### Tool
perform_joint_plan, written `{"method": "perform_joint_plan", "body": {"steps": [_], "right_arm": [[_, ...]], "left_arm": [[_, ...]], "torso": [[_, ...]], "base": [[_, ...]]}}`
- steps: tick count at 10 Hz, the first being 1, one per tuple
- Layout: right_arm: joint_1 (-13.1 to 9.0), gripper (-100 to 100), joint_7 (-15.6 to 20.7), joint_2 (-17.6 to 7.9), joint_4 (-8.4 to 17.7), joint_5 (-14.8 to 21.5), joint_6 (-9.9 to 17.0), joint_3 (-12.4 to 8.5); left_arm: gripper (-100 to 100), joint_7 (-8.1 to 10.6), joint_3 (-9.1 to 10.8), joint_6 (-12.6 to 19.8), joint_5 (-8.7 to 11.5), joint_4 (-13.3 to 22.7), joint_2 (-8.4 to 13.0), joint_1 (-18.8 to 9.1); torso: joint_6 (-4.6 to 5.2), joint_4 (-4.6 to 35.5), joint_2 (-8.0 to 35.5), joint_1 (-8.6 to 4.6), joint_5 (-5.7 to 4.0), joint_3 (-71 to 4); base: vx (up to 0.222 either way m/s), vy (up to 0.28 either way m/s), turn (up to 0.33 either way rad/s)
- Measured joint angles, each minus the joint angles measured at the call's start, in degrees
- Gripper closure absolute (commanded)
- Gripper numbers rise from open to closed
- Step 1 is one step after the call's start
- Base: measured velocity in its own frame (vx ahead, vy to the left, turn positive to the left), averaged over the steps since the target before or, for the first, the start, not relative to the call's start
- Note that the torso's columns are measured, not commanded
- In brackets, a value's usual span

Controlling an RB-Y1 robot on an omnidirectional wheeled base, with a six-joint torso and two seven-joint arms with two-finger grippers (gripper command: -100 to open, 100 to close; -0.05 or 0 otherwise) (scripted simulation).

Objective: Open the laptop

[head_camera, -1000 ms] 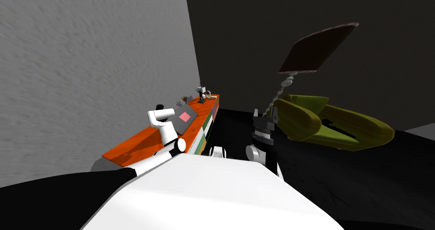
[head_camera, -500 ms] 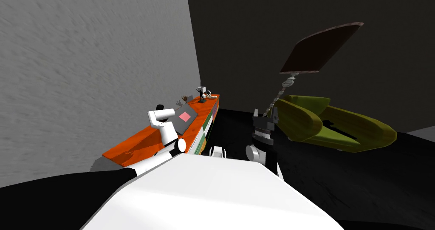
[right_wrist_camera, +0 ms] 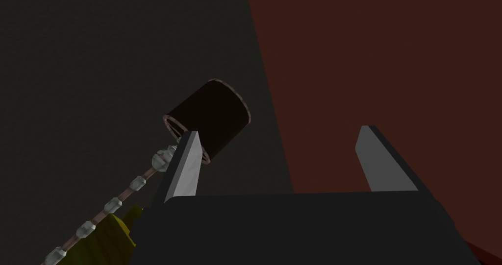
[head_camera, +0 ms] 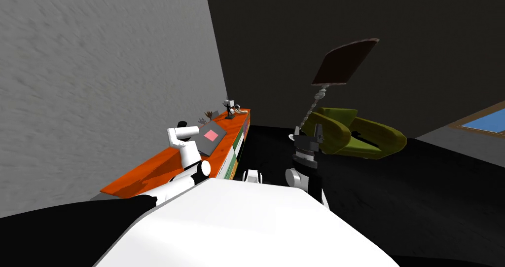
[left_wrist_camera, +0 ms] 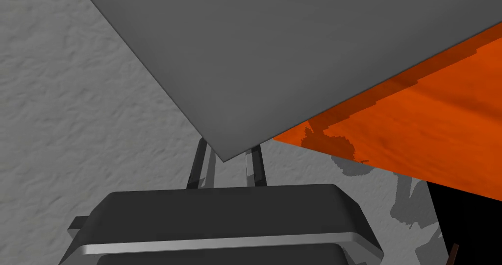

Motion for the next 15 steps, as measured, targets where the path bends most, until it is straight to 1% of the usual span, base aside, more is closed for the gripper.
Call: {"method": "perform_joint_plan", "body": {"steps": [1, 2, 3, 4, 5, 6, 7, 8, 9, 10, 12, 13, 14, 15], "right_arm": [[0.02, 0, 0.00, 0.00, -0.01, 0.00, 0.00, 0.00], [0.02, 0, 0.00, 0.00, -0.01, 0.00, -0.01, -0.01], [0.00, 0, 0.00, 0.00, 0.00, 0.00, 0.00, 0.01], [-0.01, 0, 0.00, 0.00, 0.00, 0.00, 0.00, 0.00], [0.00, 0, 0.00, 0.00, 0.00, 0.00, 0.00, 0.00], [0.01, 0, 0.00, 0.00, 0.00, 0.00, 0.00, 0.00], [0.02, 0, 0.00, 0.00, -0.01, 0.00, -0.01, -0.01], [0.00, 0, 0.00, 0.00, 0.00, 0.00, 0.00, 0.00], [0.00, 0, 0.00, 0.00, 0.00, 0.00, 0.00, 0.00], [0.01, 0, 0.00, 0.00, 0.00, 0.00, 0.00, -0.01], [0.03, 0, 0.00, 0.00, -0.01, 0.00, -0.01, -0.01], [0.03, 0, 0.00, 0.00, -0.01, 0.00, -0.01, -0.01], [0.00, 0, 0.00, 0.00, 0.00, 0.00, 0.00, 0.00], [-0.01, 0, 0.00, 0.00, 0.00, 0.00, 0.00, 0.00]], "left_arm": [[100, 0.21, -0.06, -0.11, 0.12, 1.45, 0.76, -0.03], [100, 0.23, -0.04, -0.31, 0.16, 2.54, 1.11, -0.01], [100, 1.55, 0.16, -1.14, 1.61, 4.25, 3.16, 1.13], [100, 3.22, 0.24, -1.84, 2.73, 6.38, 5.44, 1.65], [100, 3.97, 0.25, -2.04, 3.18, 7.94, 6.57, 1.96], [100, 4.15, 0.08, -1.89, 3.19, 9.74, 7.12, 1.63], [100, 4.10, -0.03, -1.86, 3.19, 10.68, 7.23, 1.63], [100, 5.41, 0.13, -2.66, 4.61, 12.79, 9.46, 2.51], [100, 7.12, 0.18, -3.47, 5.74, 14.97, 11.65, 3.18], [100, 7.98, 0.12, -3.79, 6.08, 16.70, 12.78, 3.38], [100, 7.64, 0.01, -3.00, 6.26, 17.46, 12.94, 3.67], [100, 7.85, 0.10, -3.59, 6.32, 19.54, 13.59, 3.34], [100, 9.05, 0.25, -4.33, 7.83, 21.22, 15.63, 4.44], [100, 10.80, 0.07, -4.88, 8.75, 23.06, 17.43, 4.99]], "torso": [[-0.14, -0.06, -0.07, -0.12, 0.01, -0.05], [-0.13, -0.12, -0.01, -0.18, 0.12, 0.01], [0.06, 0.03, 0.35, -0.10, 0.07, 0.20], [0.07, 0.16, 0.44, -0.09, -0.07, 0.26], [-0.01, 0.10, 0.24, -0.10, -0.06, 0.14], [-0.12, 0.03, 0.05, -0.05, -0.03, 0.02], [-0.22, -0.07, 0.02, 0.04, 0.15, 0.02], [0.00, 0.05, 0.31, 0.17, 0.13, 0.17], [-0.07, 0.20, 0.50, 0.08, -0.06, 0.28], [-0.16, 0.16, 0.39, -0.11, -0.08, 0.23], [-0.38, 0.05, 0.37, -0.31, 0.03, 0.22], [-0.29, 0.09, 0.46, -0.26, 0.05, 0.28], [-0.05, 0.26, 0.76, -0.26, -0.12, 0.42], [-0.19, 0.39, 0.90, -0.31, -0.35, 0.49]], "base": [[0.019, 0.015, 0.033], [-0.091, 0.001, -0.251], [-0.135, 0.001, -0.350], [-0.079, 0.011, -0.260], [-0.031, 0.012, -0.081], [0.007, 0.009, 0.013], [-0.084, -0.002, -0.305], [-0.141, -0.006, -0.368], [-0.079, 0.006, -0.220], [-0.015, 0.018, -0.044], [0.019, 0.009, 0.023], [-0.087, -0.018, -0.330], [-0.156, -0.016, -0.399], [-0.093, -0.017, -0.249]]}}
